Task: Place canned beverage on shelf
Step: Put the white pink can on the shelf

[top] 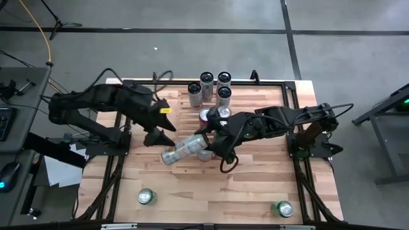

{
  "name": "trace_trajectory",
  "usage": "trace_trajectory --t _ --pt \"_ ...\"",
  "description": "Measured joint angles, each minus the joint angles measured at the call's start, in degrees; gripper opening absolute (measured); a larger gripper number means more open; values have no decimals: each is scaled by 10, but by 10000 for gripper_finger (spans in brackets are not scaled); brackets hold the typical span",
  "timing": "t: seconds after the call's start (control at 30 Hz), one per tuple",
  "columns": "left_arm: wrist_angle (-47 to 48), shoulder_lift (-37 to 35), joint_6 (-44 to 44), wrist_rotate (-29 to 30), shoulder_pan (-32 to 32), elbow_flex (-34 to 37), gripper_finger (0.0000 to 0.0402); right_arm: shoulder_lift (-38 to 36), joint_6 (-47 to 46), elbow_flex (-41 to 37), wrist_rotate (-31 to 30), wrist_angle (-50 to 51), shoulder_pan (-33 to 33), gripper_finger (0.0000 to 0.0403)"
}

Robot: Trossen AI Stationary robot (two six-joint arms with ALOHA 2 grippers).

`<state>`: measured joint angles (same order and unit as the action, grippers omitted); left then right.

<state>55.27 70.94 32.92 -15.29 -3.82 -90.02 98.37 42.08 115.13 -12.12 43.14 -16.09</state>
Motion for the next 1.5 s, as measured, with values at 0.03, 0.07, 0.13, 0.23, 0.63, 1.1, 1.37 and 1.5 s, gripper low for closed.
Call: trace_trajectory --t 0.03,0.07,0.13,0.23,0.63,1.1,1.37,1.5 --pt "1 7 -1 -4 0 0 392 0 -1 0 10 4 0 238" --pt "1 13 -3 -13 0 0 392 0 -1 0 18 5 0 238" --pt "-5 22 -13 -39 0 0 392 0 -1 0 24 8 -1 238" --pt "-28 33 -14 -87 1 0 392 0 -7 0 31 7 0 238" --pt "-120 44 0 -182 1 0 392 0 -20 0 36 -5 3 238" --pt "-95 99 -3 -238 -4 0 392 -1 -22 0 34 -17 11 238" --pt "-96 95 -17 -238 14 0 348 -1 -22 0 36 8 11 238" --pt "-95 93 -16 -239 28 0 287 -1 -22 0 35 7 11 238"
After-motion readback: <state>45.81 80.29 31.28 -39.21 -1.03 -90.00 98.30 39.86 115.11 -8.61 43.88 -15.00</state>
